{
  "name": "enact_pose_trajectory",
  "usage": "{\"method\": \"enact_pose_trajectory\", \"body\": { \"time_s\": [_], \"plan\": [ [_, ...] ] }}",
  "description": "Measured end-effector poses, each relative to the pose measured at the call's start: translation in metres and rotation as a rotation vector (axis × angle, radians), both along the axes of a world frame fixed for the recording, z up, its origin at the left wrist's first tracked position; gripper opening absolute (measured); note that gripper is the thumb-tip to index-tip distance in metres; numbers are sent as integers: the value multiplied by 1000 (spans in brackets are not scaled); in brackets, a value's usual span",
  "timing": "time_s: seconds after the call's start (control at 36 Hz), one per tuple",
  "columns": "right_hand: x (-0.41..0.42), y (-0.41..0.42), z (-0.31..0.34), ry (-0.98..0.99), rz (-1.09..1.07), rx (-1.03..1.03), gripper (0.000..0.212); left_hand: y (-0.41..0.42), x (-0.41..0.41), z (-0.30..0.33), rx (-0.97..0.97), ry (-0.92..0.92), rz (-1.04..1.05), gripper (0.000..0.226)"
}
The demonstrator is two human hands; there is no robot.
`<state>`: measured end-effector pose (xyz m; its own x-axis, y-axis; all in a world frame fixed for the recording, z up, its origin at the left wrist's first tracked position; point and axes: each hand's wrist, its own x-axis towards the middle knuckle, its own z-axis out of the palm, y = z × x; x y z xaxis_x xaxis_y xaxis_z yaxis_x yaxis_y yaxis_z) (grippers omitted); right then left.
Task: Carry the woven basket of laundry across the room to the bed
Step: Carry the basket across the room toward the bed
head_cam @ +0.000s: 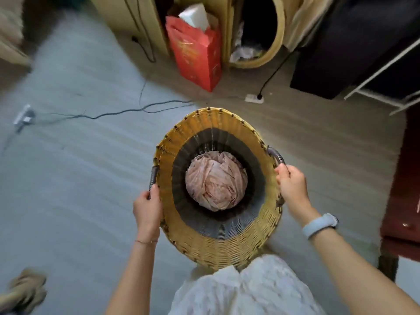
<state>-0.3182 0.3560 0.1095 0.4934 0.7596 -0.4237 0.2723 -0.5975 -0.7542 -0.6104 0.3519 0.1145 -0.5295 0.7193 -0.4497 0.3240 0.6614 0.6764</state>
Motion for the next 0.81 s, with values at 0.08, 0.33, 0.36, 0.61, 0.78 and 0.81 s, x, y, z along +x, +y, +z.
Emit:
{"method": "enact_pose_trajectory", "body": {
  "time_s": [0.08,0.33,0.36,0.61,0.78,0.81],
  "plan": [
    [-35,44,7,38,127,27,32,6,-32,6,16,25,140,43],
    [-119,158,6,119,430,-42,32,38,-70,10,6,47,550,41],
    [-128,168,5,119,455,-53,33,40,-75,9,10,38,589,40],
    [-227,227,20,81,712,-70,33,23,-127,2,5,-43,866,39],
    [-318,237,24,33,896,-51,36,2,-173,-2,-2,-75,1058,39],
    [-334,238,23,24,924,-44,35,-2,-185,-4,-1,-85,1087,39]
  ]
}}
